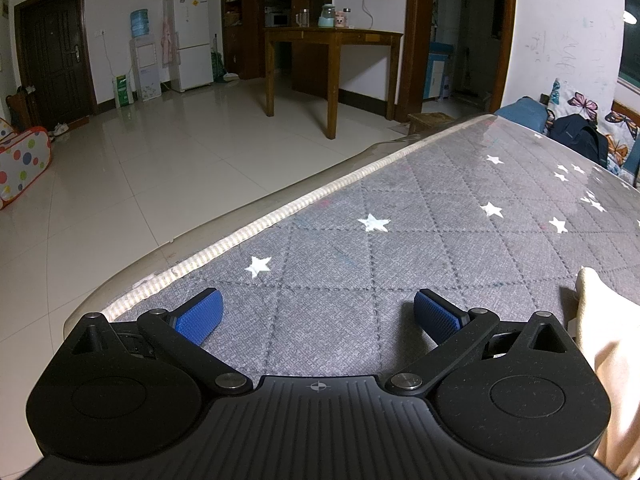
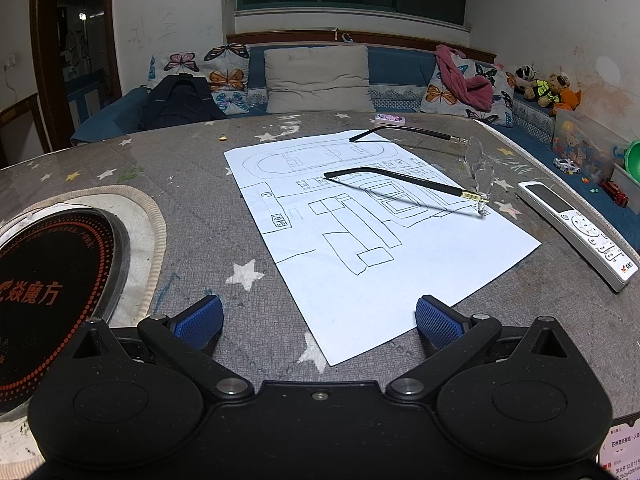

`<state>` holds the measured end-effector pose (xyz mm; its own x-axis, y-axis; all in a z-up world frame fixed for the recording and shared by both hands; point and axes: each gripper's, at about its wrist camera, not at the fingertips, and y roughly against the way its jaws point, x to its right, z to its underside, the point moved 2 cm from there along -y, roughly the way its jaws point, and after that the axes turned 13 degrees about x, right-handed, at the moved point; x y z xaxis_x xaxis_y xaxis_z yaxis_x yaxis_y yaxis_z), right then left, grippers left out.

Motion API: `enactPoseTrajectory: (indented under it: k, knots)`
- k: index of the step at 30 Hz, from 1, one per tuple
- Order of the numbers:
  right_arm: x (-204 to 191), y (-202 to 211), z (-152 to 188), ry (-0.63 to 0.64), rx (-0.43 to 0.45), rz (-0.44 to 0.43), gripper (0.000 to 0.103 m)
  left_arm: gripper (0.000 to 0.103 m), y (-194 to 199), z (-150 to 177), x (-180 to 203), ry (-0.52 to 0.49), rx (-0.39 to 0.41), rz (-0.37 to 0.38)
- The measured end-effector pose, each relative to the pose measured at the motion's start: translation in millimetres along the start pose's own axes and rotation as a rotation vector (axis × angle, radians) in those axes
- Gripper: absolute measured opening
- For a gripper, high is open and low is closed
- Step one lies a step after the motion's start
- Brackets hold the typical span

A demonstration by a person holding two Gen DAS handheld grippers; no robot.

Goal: Fold clothes

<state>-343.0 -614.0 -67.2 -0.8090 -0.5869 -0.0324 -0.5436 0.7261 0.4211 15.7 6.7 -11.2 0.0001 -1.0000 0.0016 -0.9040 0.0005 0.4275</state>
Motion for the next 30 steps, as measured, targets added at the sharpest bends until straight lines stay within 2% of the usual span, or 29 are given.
enactPoseTrajectory:
  k: [30]
  knots:
    - [-0.1,0.2,0.1,0.0,0.0,0.0,0.103,0.103,0.0,0.3,-3.0,0.0,0.0,0.0]
